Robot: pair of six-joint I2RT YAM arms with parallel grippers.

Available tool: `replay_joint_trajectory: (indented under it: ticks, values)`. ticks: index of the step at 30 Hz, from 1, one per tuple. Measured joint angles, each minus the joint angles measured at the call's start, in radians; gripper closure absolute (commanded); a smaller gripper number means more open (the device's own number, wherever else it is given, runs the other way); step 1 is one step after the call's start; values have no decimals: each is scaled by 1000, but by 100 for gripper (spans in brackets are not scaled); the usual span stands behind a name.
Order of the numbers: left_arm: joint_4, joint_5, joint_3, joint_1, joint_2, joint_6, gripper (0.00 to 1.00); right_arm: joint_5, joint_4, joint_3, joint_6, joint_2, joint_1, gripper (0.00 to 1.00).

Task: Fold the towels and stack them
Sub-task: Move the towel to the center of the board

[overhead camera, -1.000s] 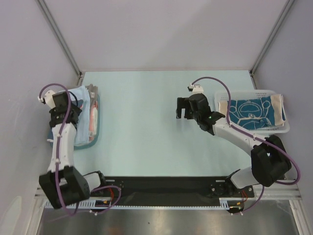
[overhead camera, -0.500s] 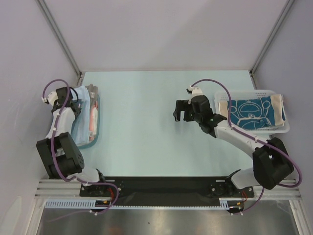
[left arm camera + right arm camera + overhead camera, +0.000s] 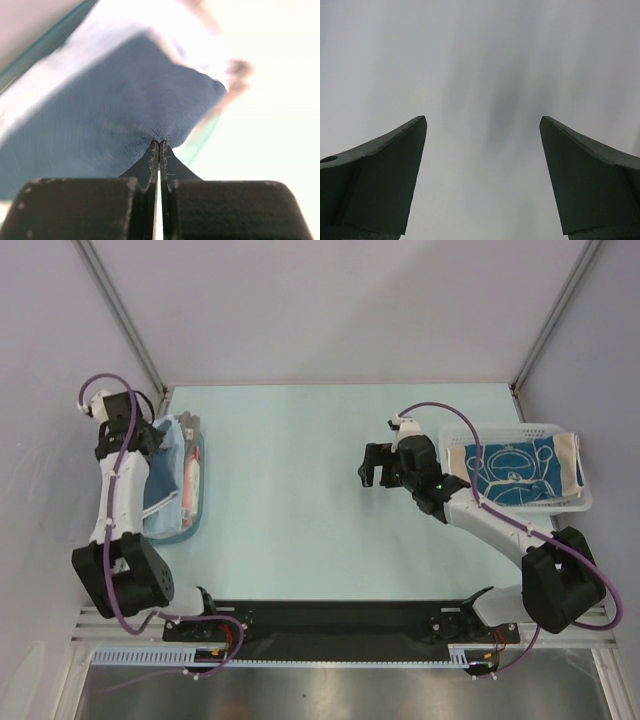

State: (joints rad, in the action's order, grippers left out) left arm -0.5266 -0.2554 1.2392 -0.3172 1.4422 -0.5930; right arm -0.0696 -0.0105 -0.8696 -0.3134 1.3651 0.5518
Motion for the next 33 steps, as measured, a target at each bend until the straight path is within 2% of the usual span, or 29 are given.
replay_joint_trajectory:
  ticks: [3,6,10,14,19,23,25,26,28,32,33]
  values:
    - [-15,24,94,90,-59,38,100,-1,2,4,0,-4,-3,0]
    - [-15,42,156,232,-137,68,100,-7,3,9,-1,-17,-5,0]
    - [-25,48,166,478,-234,88,100,-40,5,22,-4,-51,-6,1]
    - [-46,35,166,711,-266,93,100,-100,14,52,-13,-106,-9,0]
    - [-55,39,161,884,-266,87,100,-170,36,76,-23,-169,-11,0]
    - [-23,55,111,879,-261,84,99,-198,48,77,-27,-179,-12,0]
    - [7,85,62,838,-242,75,89,-202,48,78,-28,-173,-12,0]
    - [26,105,36,811,-225,70,69,-203,53,78,-31,-164,-12,0]
    - [71,138,-10,763,-171,61,66,-203,63,79,-35,-137,-11,0]
    - [135,193,-63,685,-1,47,53,-191,76,86,-50,-64,-1,8]
    - [140,199,-75,674,24,45,53,-184,75,91,-53,-51,6,9]
